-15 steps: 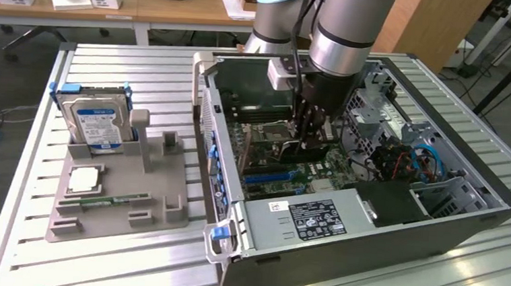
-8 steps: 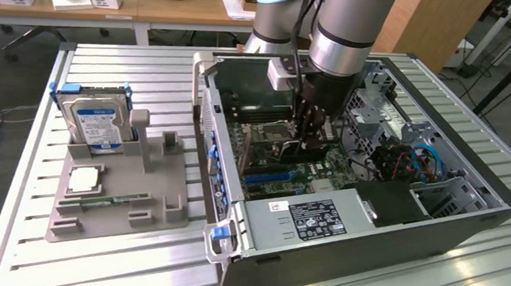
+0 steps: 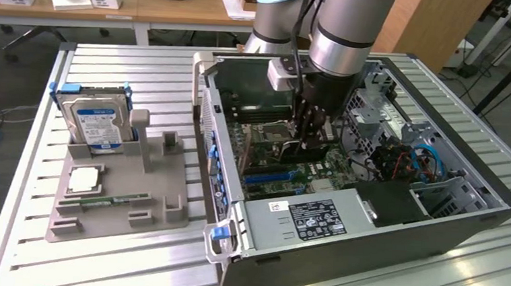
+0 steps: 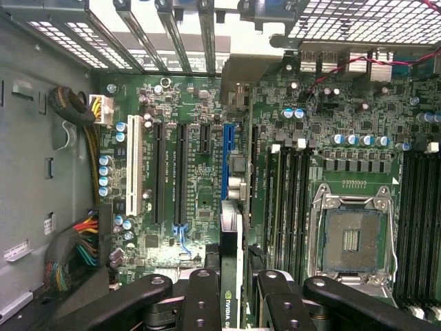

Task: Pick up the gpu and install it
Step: 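Insert the gpu into the slot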

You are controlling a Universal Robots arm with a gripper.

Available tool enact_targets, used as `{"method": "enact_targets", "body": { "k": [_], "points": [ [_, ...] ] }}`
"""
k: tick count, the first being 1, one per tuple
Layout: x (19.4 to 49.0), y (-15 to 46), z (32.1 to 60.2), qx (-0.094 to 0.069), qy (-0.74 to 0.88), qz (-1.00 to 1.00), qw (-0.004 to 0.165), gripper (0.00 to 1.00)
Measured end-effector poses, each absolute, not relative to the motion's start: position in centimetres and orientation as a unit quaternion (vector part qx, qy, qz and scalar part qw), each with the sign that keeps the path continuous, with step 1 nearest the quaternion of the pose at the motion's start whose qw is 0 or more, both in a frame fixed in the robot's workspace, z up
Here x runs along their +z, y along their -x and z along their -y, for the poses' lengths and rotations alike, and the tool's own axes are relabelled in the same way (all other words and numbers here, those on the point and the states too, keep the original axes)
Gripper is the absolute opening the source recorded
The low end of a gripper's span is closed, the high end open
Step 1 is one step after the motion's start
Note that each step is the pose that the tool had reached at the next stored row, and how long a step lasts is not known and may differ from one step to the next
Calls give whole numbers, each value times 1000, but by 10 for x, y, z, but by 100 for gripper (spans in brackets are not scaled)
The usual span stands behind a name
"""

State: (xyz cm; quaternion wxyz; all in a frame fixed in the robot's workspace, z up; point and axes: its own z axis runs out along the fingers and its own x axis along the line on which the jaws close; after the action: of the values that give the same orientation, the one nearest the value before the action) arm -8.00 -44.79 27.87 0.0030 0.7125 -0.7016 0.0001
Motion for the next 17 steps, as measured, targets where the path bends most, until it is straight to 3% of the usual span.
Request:
{"method": "enact_targets", "body": {
  "k": [17],
  "points": [
    [274,80,448,0,-713,702,3,26]
  ]
}}
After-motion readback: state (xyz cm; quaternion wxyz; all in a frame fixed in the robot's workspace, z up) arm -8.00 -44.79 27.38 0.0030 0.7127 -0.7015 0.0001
